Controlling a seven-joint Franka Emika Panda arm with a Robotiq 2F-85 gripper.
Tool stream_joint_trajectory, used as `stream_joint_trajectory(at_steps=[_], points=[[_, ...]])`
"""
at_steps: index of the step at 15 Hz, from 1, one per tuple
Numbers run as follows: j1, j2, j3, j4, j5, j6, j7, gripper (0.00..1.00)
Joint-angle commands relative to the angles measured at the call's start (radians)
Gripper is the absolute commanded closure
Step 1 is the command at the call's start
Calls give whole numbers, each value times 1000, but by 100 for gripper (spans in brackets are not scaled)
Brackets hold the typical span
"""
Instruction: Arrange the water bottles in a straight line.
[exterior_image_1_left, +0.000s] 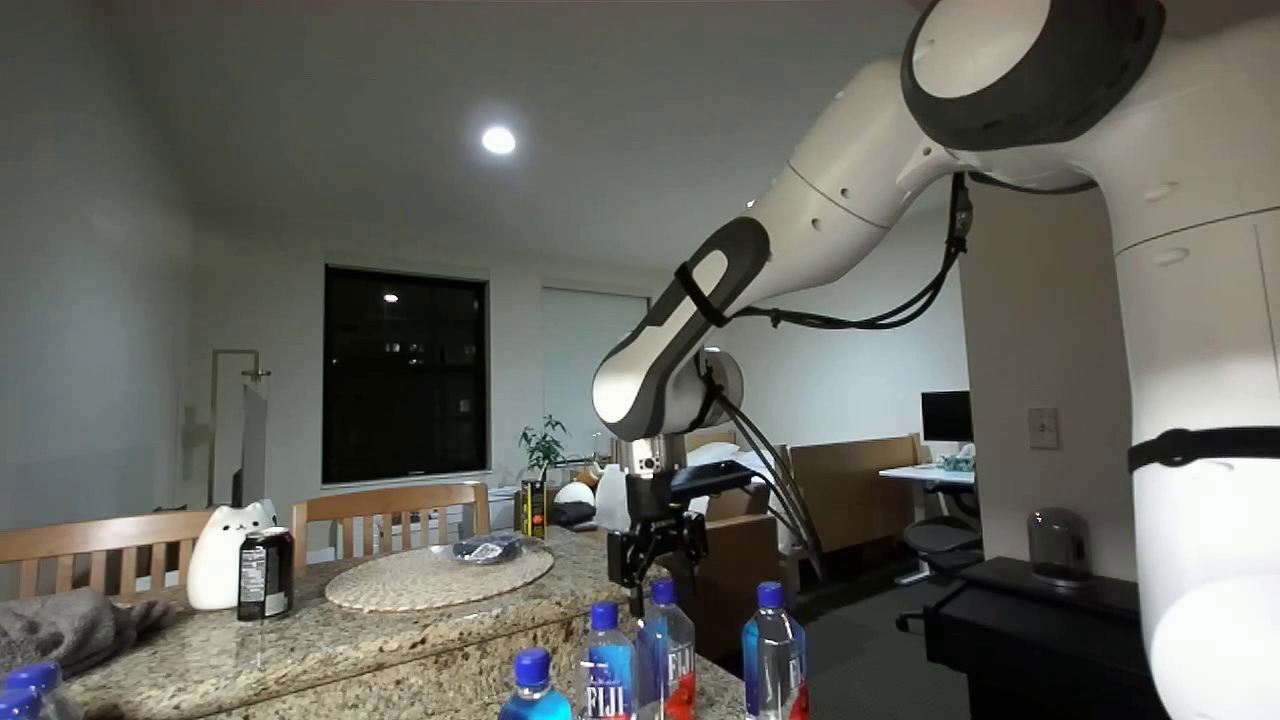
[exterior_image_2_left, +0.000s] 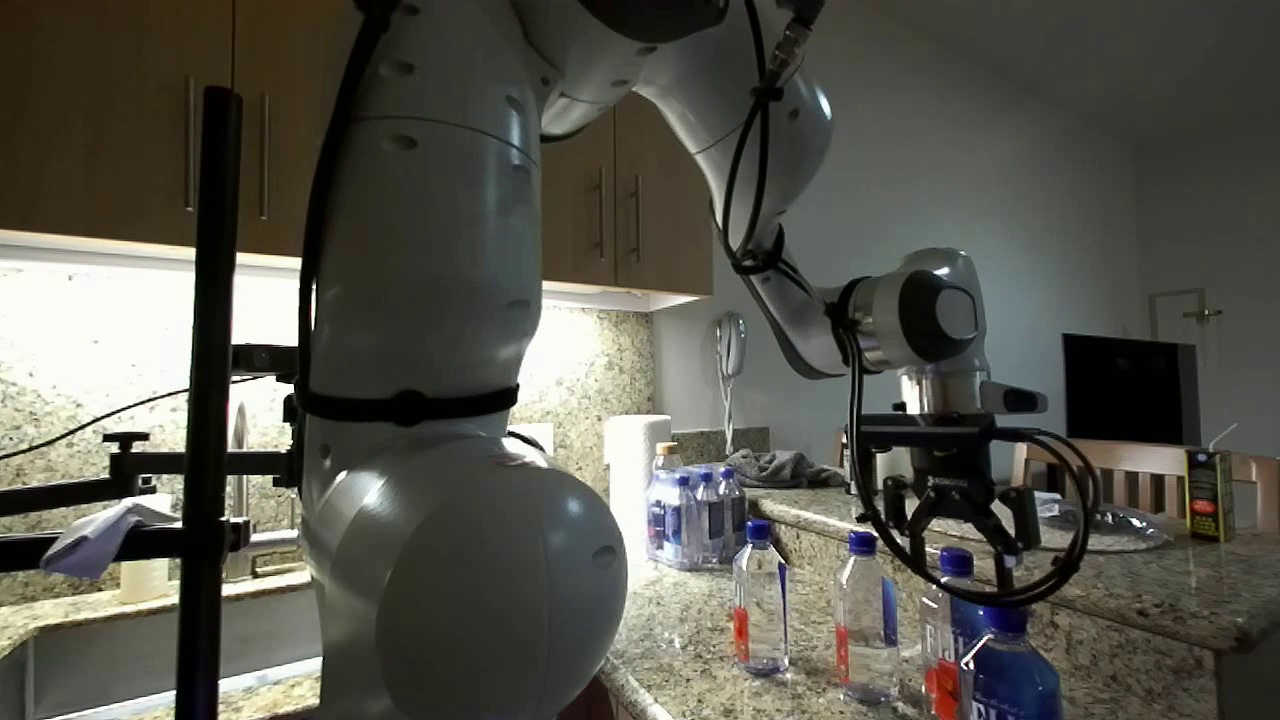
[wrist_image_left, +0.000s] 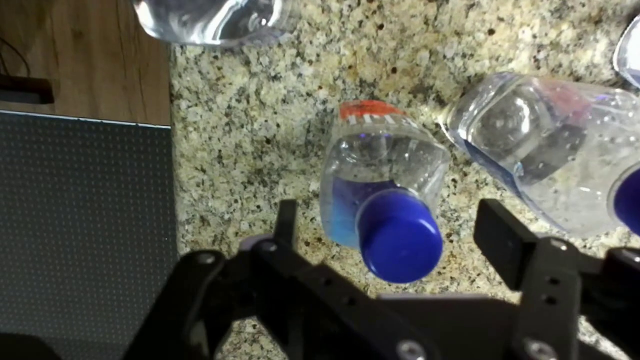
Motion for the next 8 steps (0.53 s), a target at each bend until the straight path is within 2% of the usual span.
stream_joint_trajectory(at_steps=[1,4,8], points=[[-4,10,7,1,-4,15,26,40],[-1,0,10,-3,-7,9,27,61],[0,-8,15,-4,-14,8,30,82]])
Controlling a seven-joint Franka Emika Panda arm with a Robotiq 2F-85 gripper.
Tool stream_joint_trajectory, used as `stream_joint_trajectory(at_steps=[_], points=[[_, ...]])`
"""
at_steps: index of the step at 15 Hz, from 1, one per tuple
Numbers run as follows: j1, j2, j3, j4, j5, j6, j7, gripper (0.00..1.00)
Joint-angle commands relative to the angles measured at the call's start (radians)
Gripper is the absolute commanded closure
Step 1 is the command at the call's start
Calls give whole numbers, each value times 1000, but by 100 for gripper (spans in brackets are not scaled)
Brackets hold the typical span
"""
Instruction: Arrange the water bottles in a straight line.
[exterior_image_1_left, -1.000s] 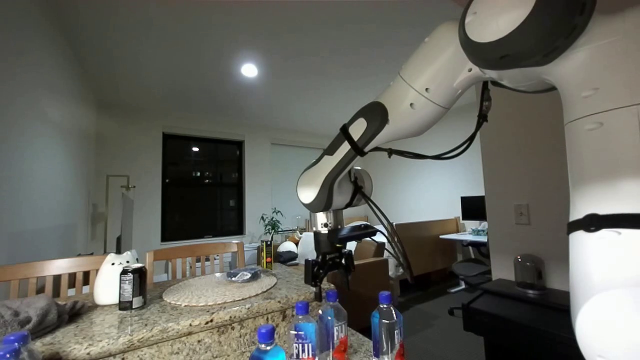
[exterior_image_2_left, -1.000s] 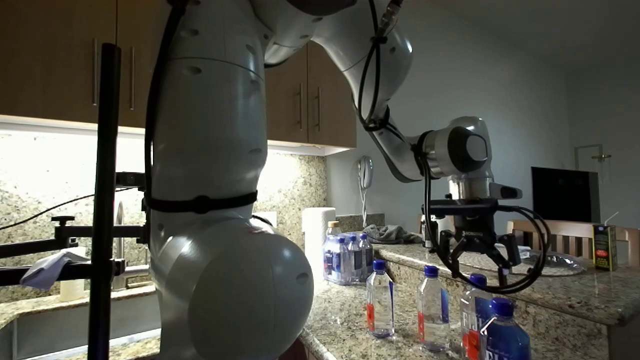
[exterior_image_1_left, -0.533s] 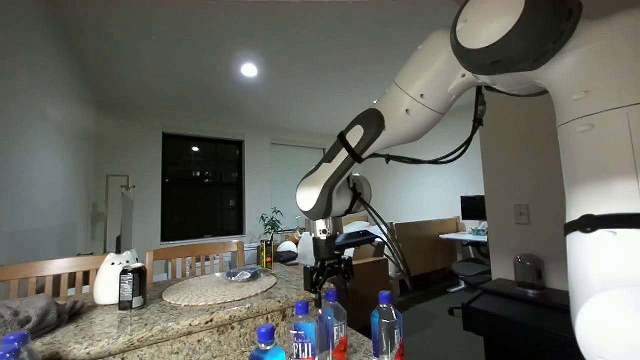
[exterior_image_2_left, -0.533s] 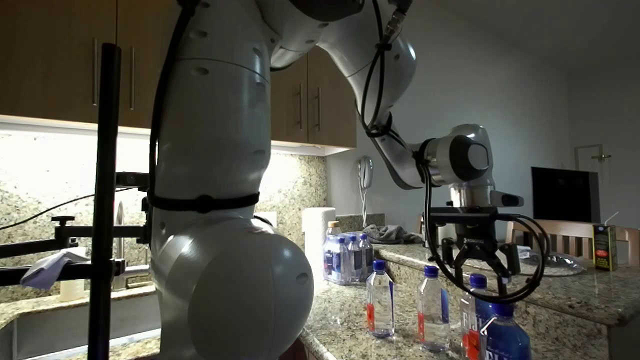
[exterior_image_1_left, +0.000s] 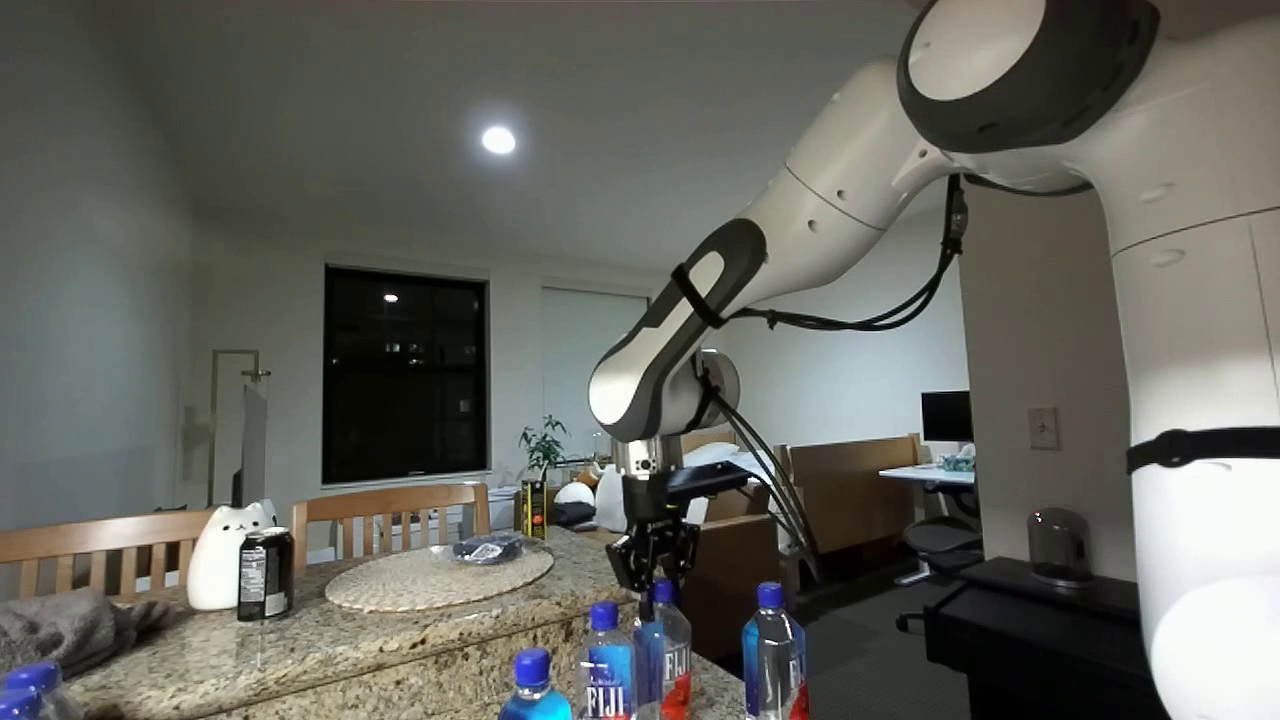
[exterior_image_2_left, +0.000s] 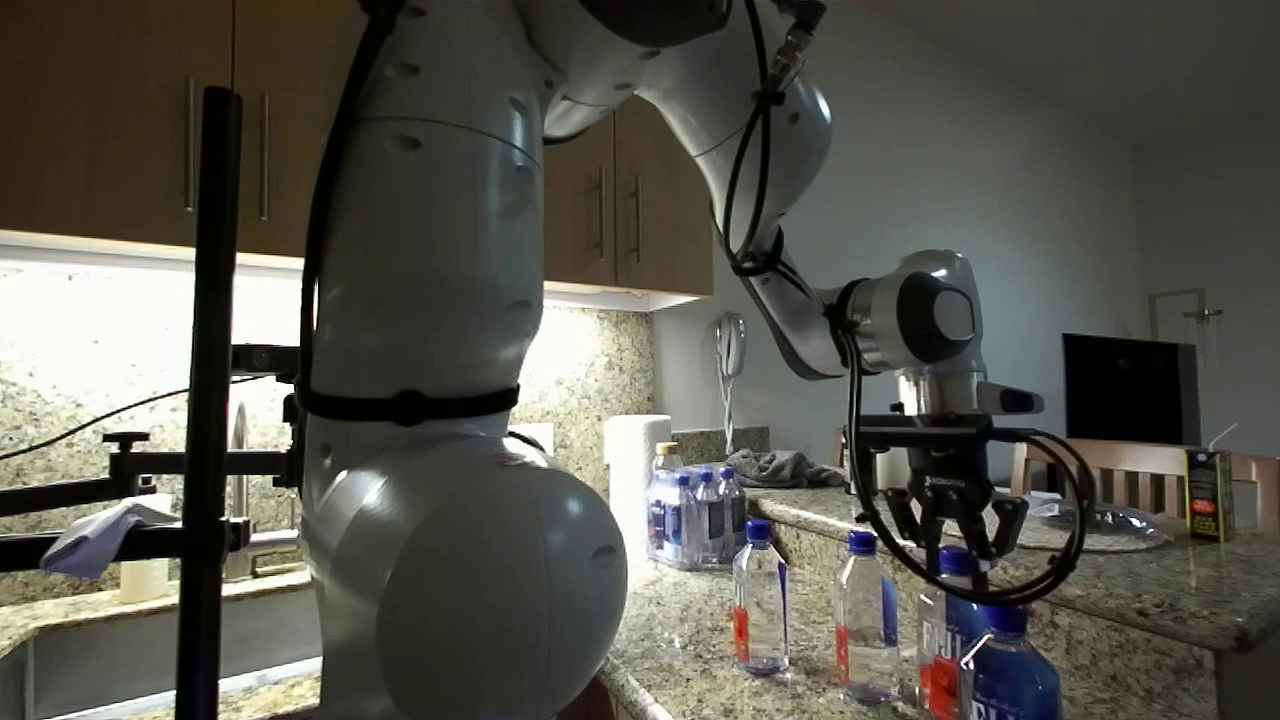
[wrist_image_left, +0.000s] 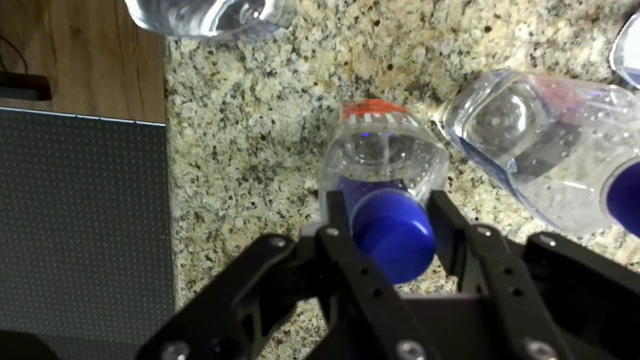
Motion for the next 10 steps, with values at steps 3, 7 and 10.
stream_joint_trajectory(at_steps=[3,7,10], points=[[3,-26,14,-23,-18,1,27,84],[7,-53,23,-43,-37,-5,32,84],[10,-85,26,-56,-52,-21,40,84]])
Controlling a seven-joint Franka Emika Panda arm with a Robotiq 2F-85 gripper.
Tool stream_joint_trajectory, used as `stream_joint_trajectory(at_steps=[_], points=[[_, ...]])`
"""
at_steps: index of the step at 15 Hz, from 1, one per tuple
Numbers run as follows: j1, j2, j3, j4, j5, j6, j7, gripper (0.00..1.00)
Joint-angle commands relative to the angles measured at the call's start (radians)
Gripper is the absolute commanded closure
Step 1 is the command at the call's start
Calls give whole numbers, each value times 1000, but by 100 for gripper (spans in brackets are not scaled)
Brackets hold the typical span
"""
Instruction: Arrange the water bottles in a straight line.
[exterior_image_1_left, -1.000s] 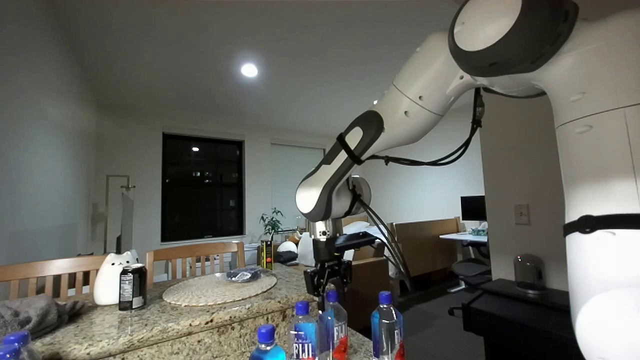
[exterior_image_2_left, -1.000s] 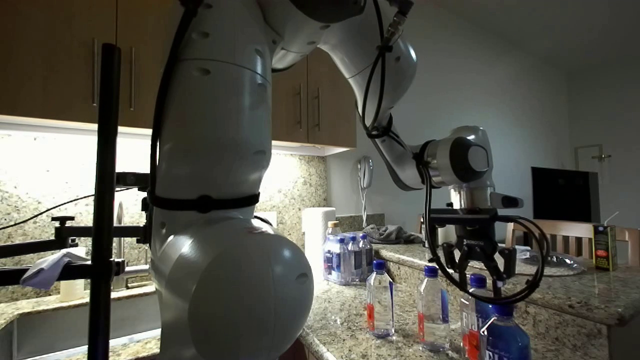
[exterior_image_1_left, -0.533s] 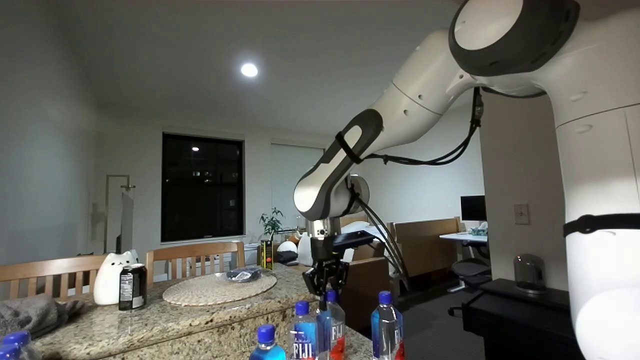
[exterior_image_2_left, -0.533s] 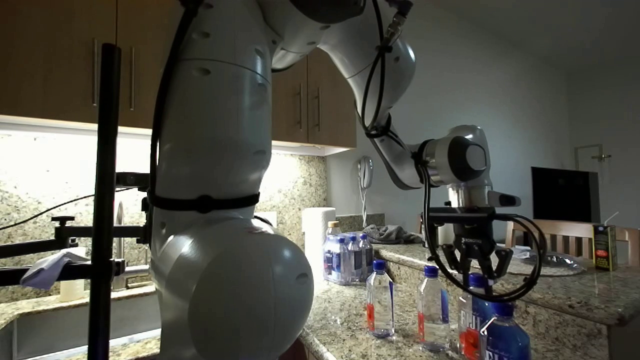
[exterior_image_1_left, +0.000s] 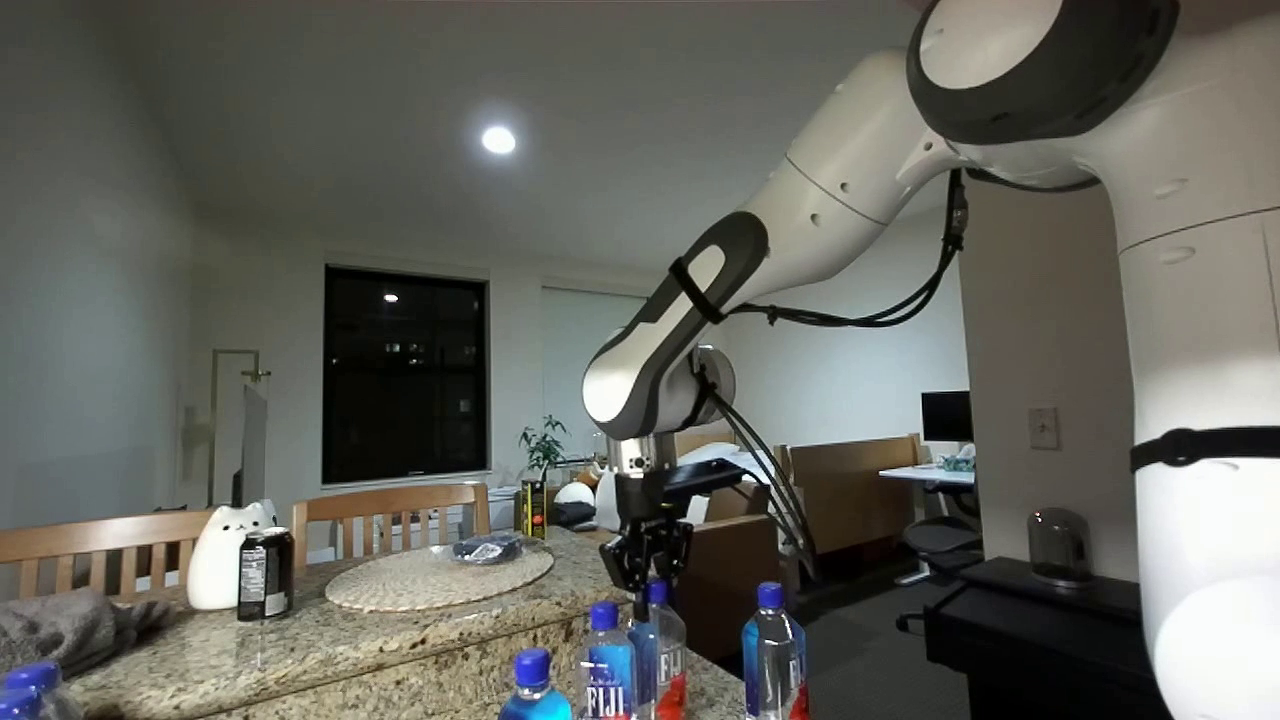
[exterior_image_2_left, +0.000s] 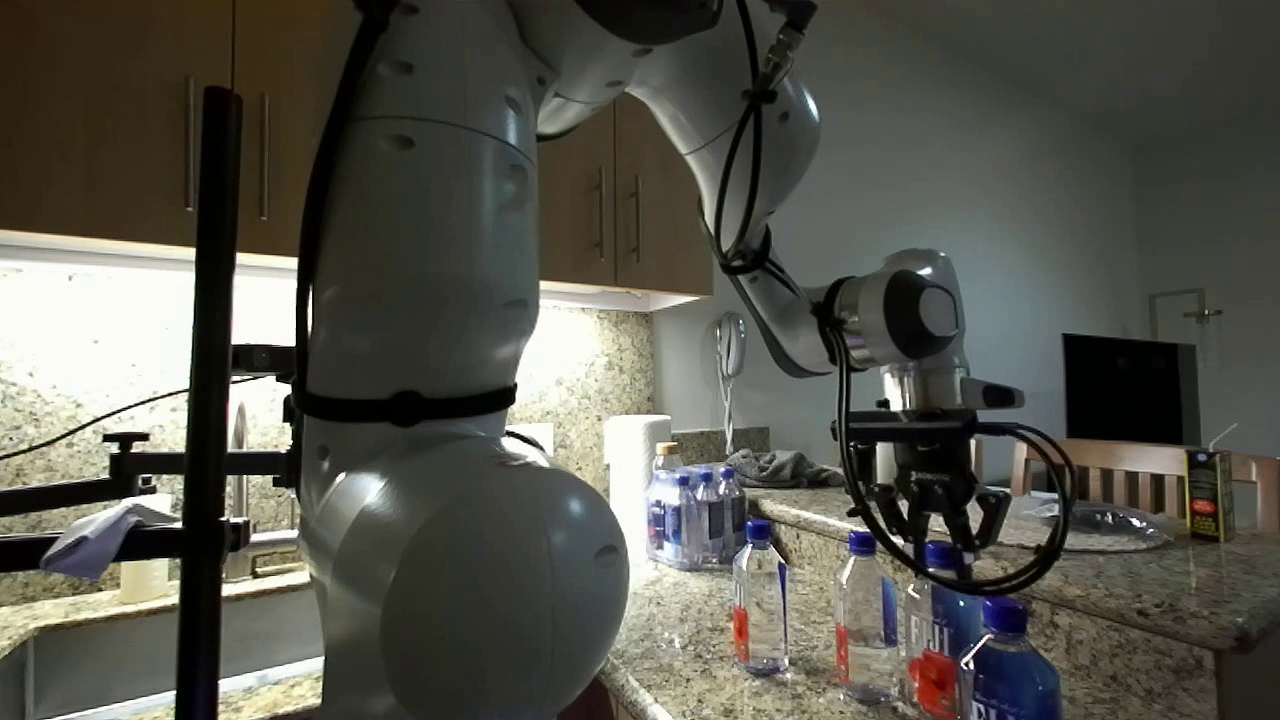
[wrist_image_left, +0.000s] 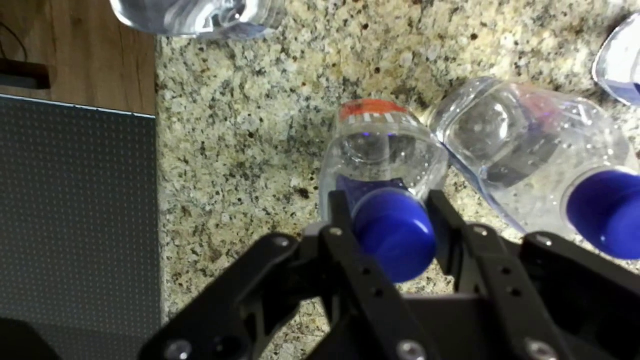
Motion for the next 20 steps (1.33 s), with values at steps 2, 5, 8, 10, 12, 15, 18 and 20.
stream_joint_trajectory(at_steps=[2,5,8,10,12,15,18,20], points=[[-3,-100,8,-62,-54,-29,49,84],[-6,-167,13,-105,-76,-48,79,84],[-5,-245,25,-178,-83,-73,108,84],[-7,-293,36,-224,-84,-86,120,84],[-12,-338,46,-269,-97,-89,126,84],[-19,-387,49,-319,-125,-91,102,84],[-22,-419,40,-342,-142,-115,64,84],[-22,-419,30,-355,-144,-117,34,84]])
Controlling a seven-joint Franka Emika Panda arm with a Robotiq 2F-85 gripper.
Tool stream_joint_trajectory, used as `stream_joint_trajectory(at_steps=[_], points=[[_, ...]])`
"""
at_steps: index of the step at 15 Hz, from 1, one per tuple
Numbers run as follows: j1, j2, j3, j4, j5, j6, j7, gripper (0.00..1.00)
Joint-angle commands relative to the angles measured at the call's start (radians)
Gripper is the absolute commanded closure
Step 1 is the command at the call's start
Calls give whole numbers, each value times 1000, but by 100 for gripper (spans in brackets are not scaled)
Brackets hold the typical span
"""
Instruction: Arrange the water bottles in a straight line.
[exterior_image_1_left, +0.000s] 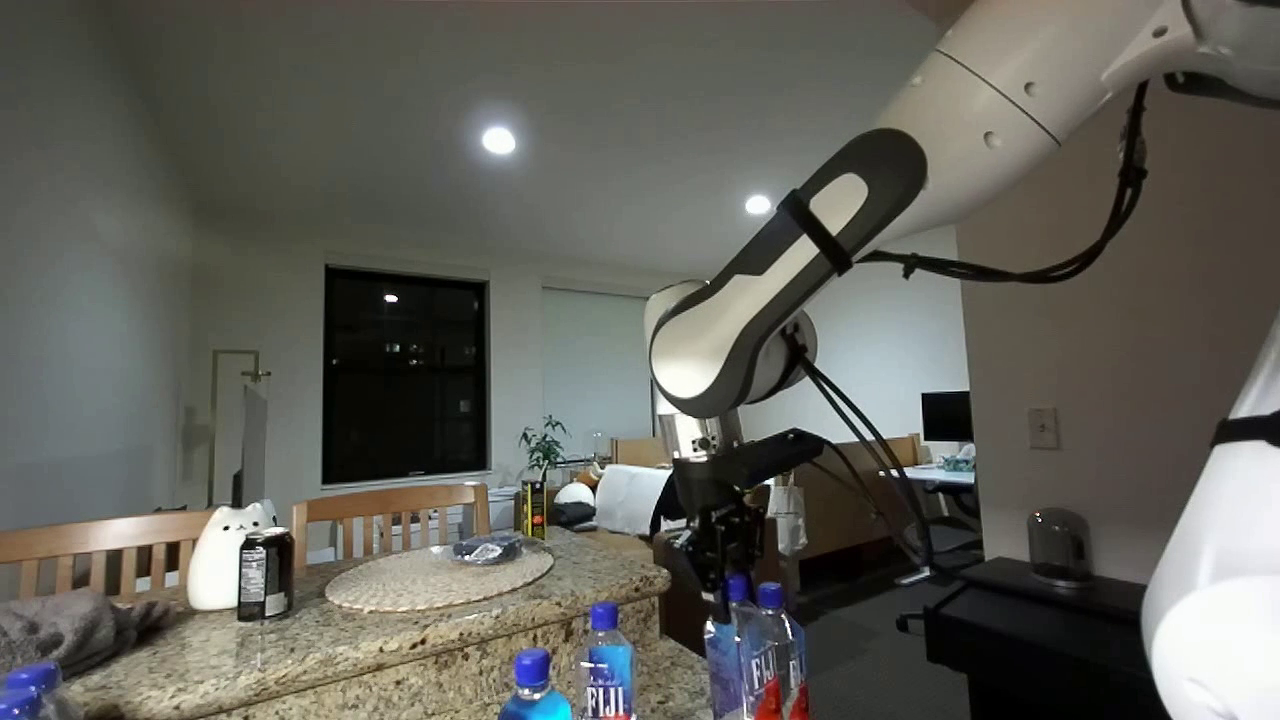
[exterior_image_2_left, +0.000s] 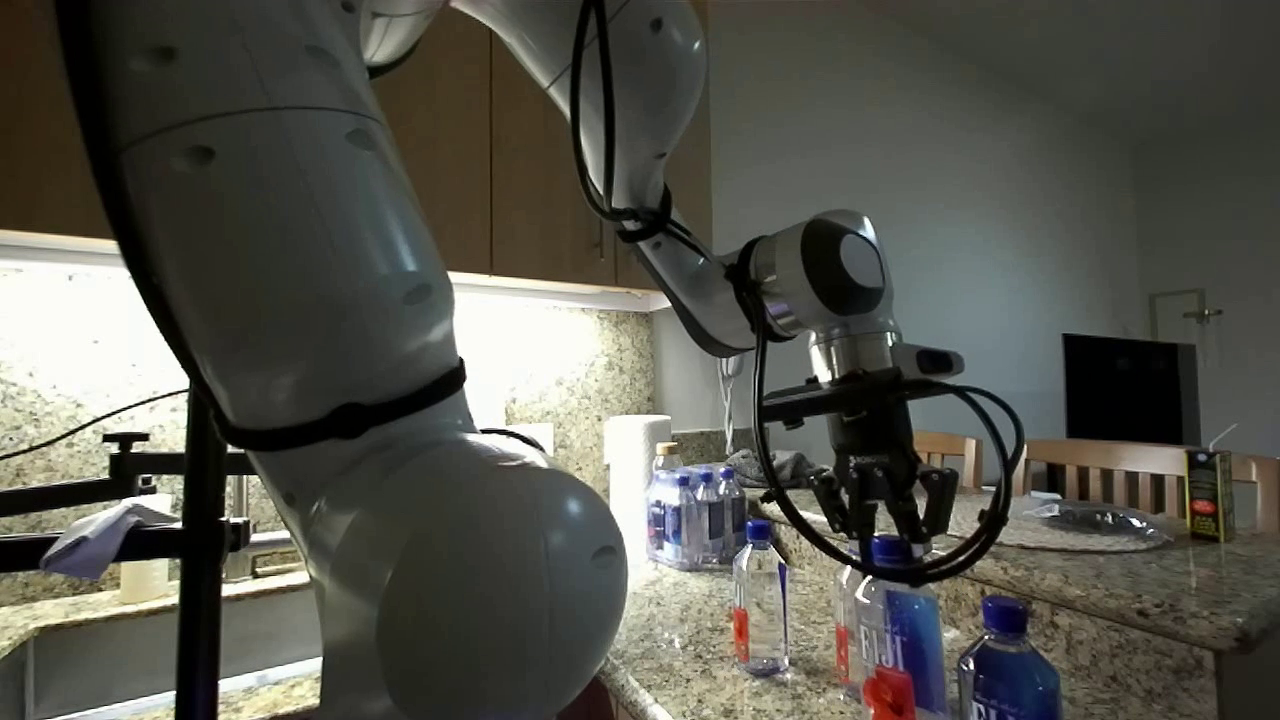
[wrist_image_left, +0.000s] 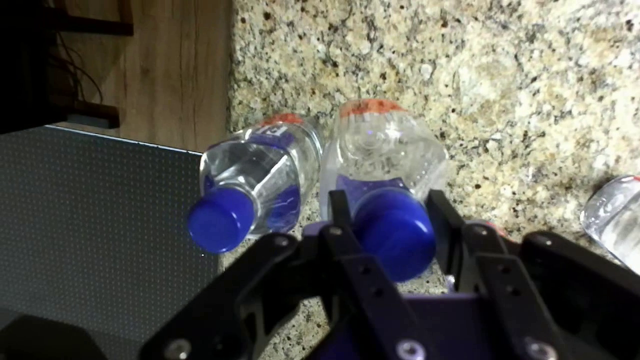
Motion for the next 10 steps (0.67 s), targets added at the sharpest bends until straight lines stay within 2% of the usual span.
stream_joint_trajectory(at_steps=[1,6,10], points=[[-13,-30,-12,-44,-20,-7,-75,84],[-7,13,-49,-50,-3,19,-185,84],[-3,50,-60,-35,3,51,-226,84]])
